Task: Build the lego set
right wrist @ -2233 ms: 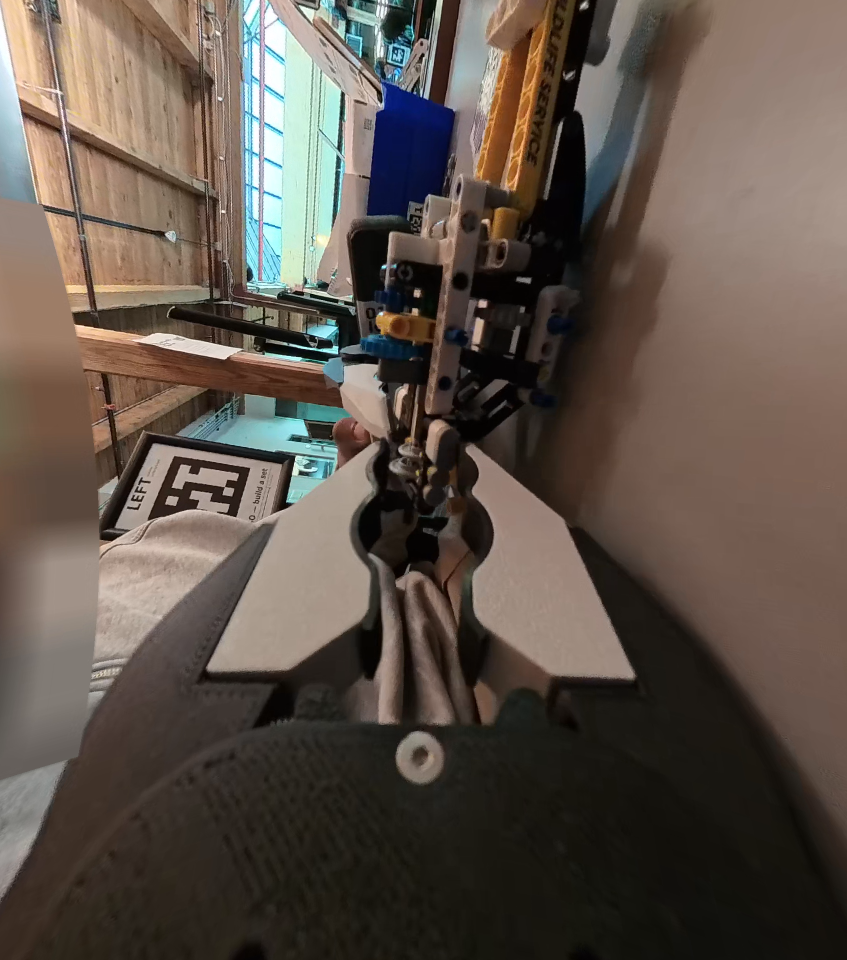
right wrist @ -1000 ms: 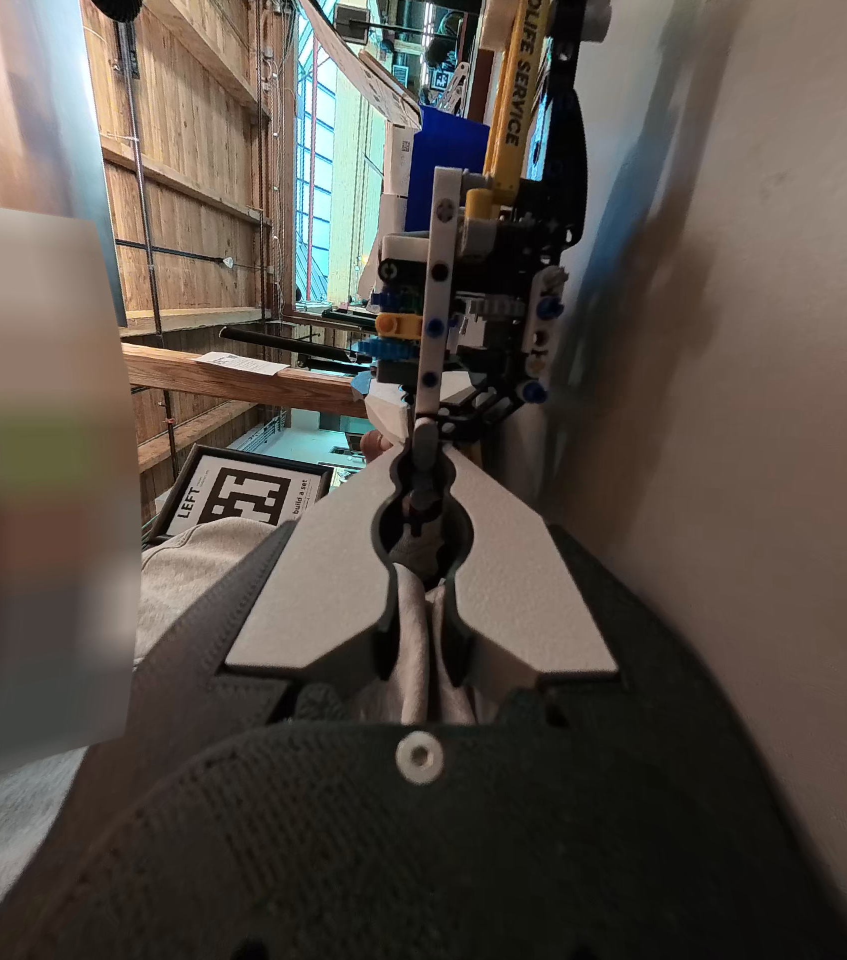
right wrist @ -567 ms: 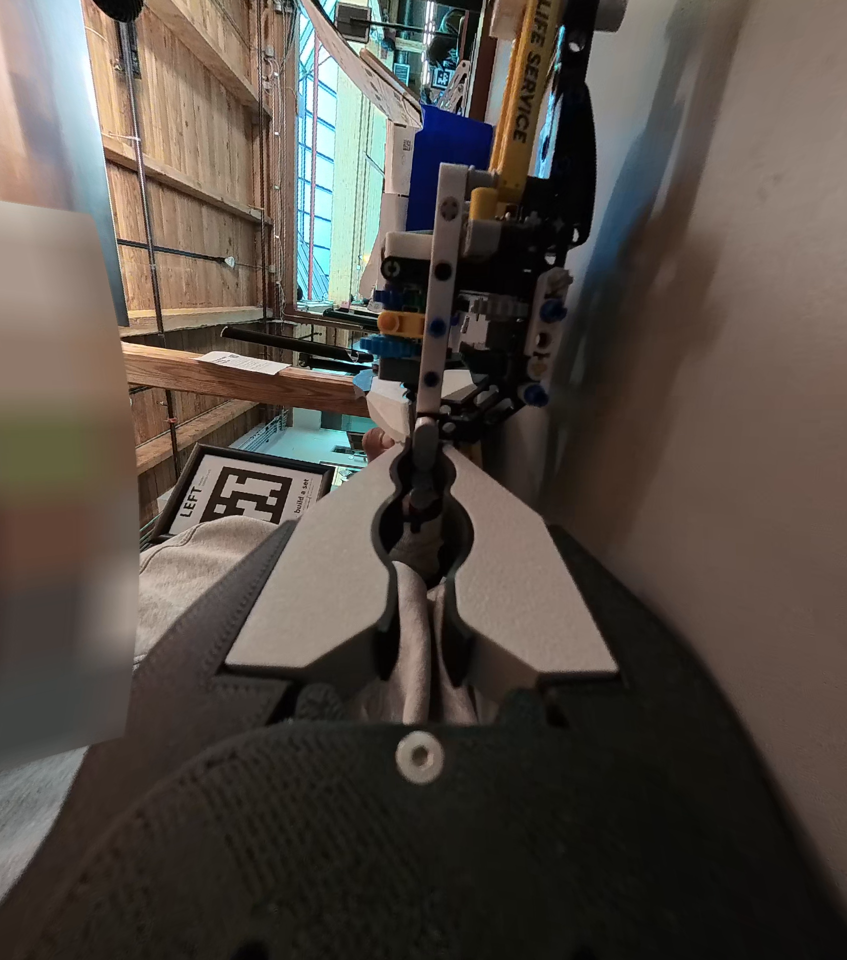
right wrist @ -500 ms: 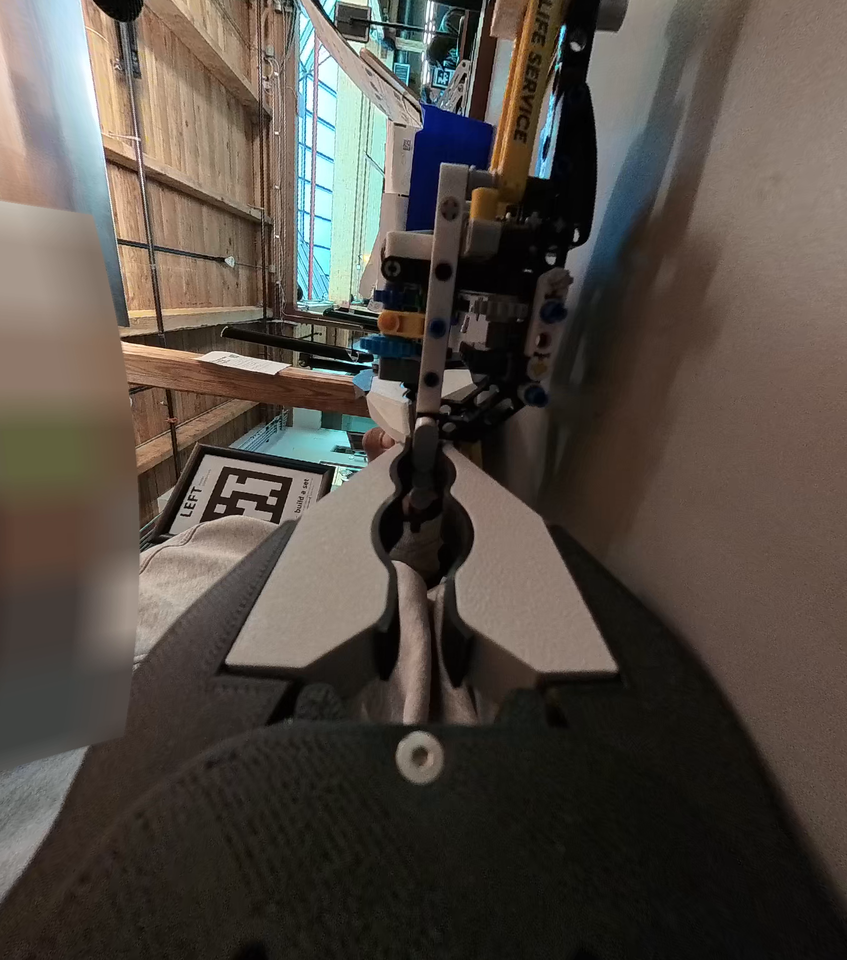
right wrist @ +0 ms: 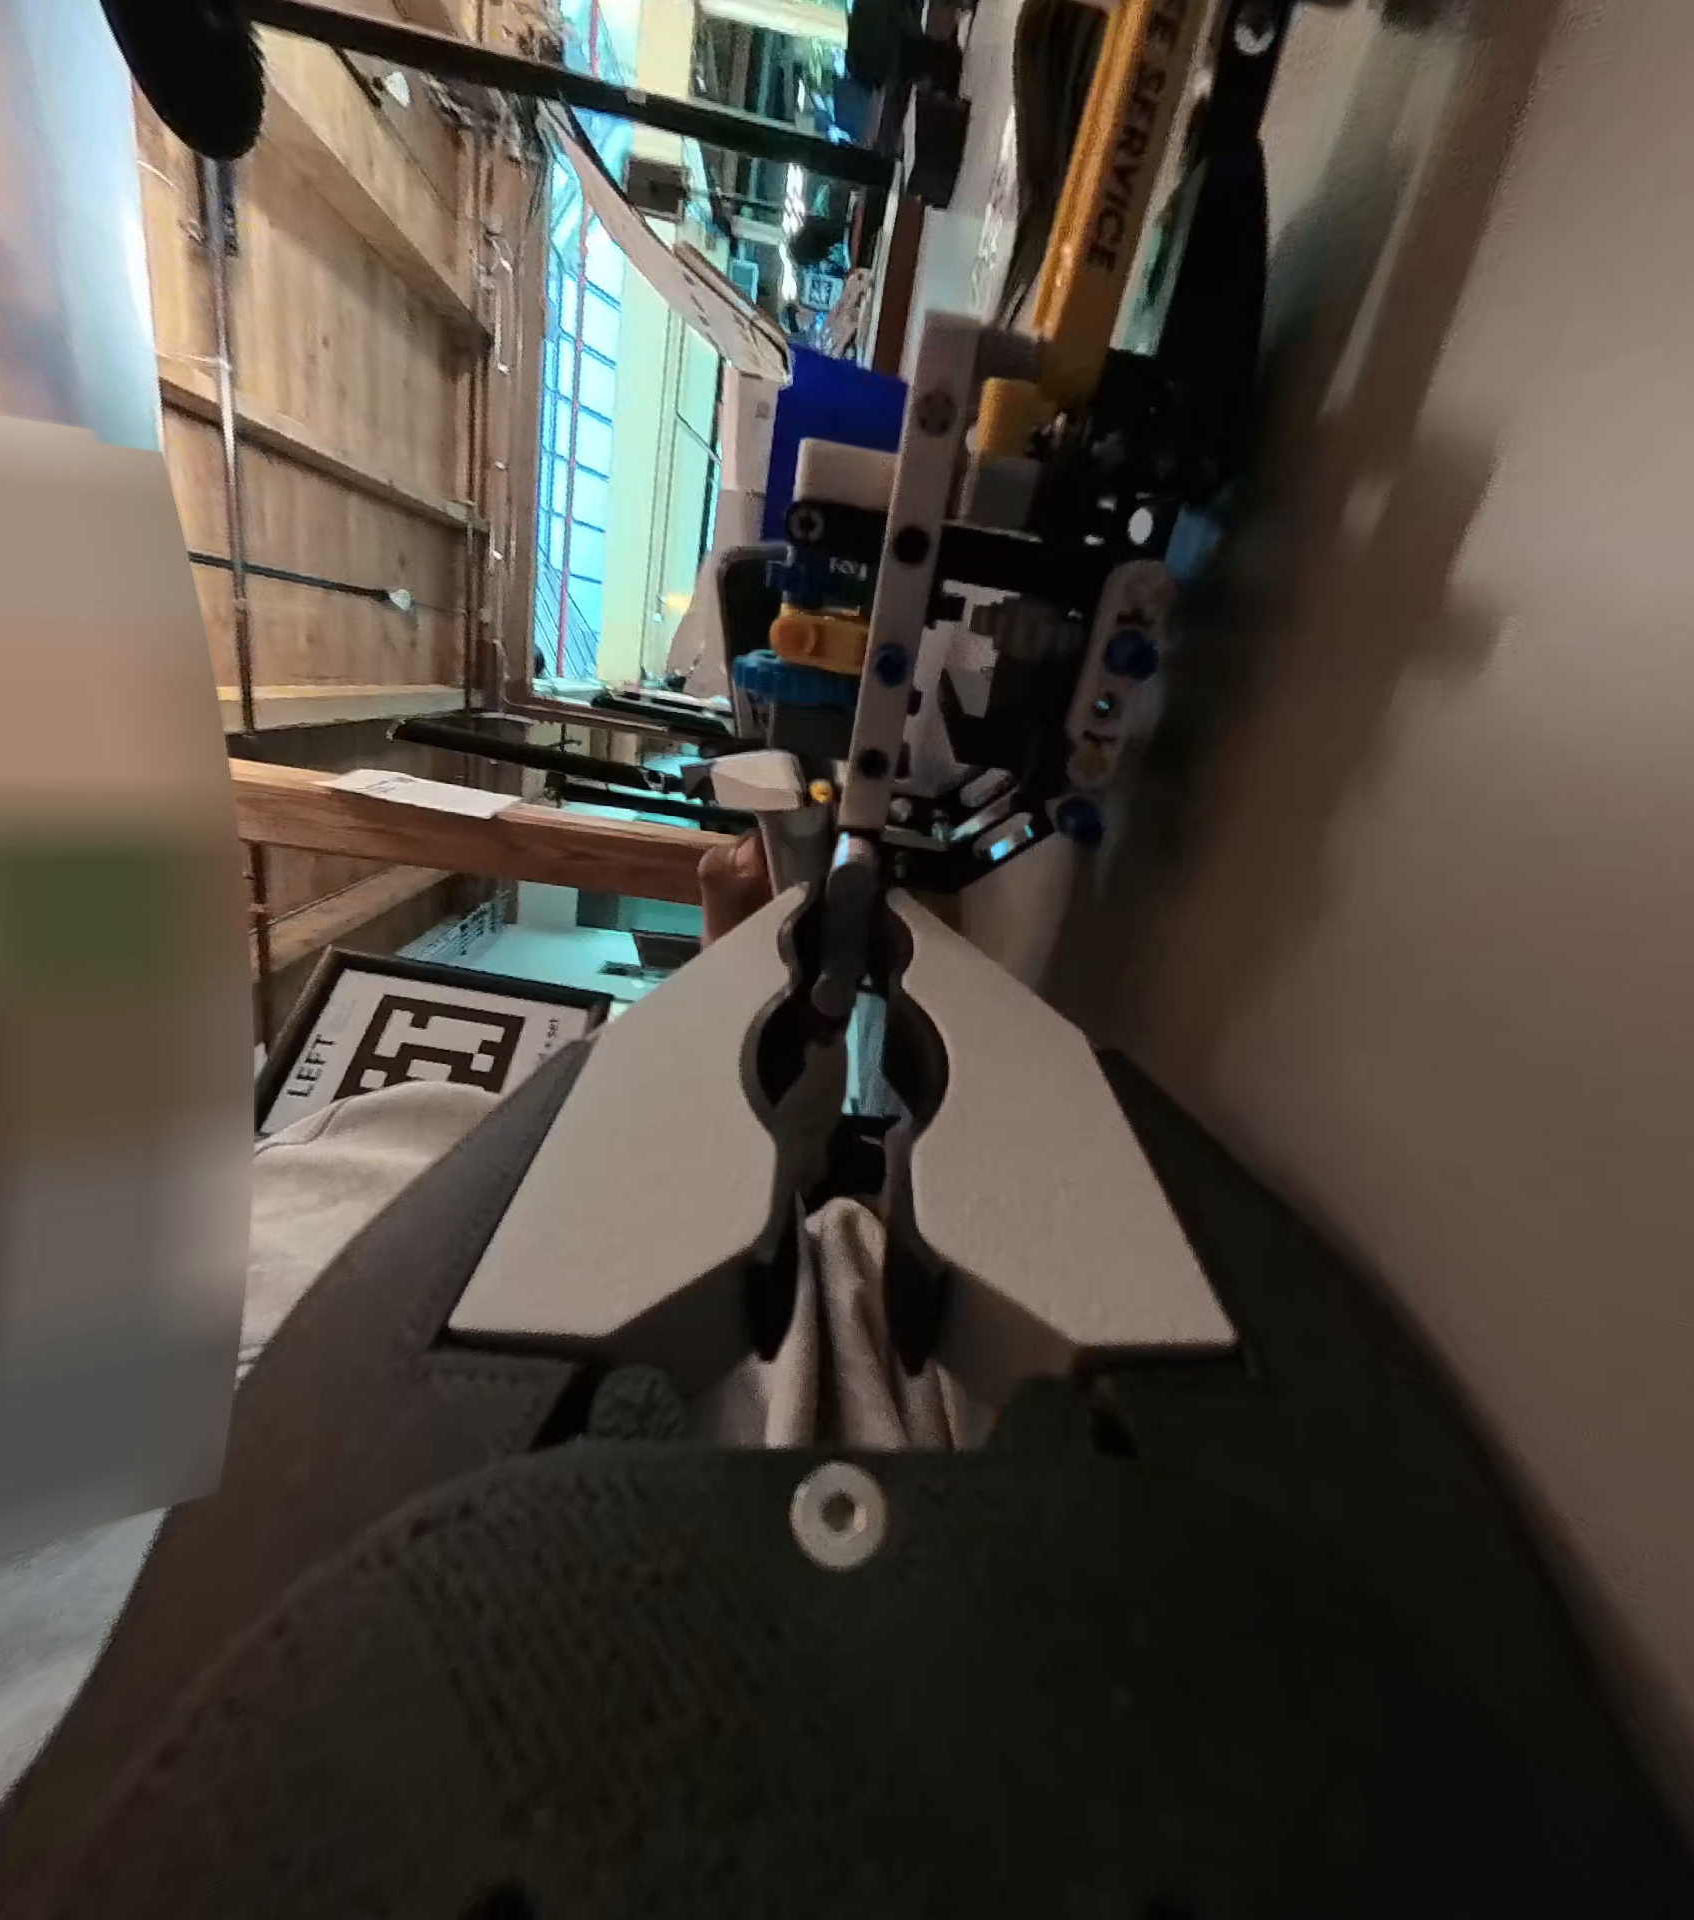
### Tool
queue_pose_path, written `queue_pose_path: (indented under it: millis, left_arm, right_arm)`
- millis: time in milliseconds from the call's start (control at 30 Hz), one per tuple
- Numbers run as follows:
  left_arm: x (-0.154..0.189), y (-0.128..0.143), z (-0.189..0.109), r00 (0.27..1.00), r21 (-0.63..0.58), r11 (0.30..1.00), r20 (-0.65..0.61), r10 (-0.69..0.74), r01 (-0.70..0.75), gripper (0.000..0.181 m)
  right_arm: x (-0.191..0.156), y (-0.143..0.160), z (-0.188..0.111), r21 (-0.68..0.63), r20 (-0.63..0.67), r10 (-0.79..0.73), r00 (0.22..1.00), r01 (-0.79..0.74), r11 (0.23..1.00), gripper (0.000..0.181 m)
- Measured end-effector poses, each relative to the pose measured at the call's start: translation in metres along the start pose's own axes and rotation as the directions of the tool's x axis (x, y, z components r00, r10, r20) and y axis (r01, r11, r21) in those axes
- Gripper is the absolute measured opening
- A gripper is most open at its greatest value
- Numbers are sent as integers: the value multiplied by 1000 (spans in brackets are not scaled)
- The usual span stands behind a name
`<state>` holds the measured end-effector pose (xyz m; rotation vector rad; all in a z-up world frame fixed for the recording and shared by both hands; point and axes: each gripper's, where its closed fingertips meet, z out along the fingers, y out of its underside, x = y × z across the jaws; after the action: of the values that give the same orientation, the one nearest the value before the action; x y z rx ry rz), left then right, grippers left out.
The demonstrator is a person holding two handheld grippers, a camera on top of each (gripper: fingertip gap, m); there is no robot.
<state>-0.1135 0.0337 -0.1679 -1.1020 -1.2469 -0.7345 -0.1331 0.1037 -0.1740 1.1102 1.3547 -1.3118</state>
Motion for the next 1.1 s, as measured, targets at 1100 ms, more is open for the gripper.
queue_pose_path:
  millis: [1100]
  left_arm:
    - [2, 34, 22, 1000, -167, 986, -7, -21, 19, 5]
  right_arm:
    - [3, 35, -41, -173, -120, -108, 987, 87, 981, 25]
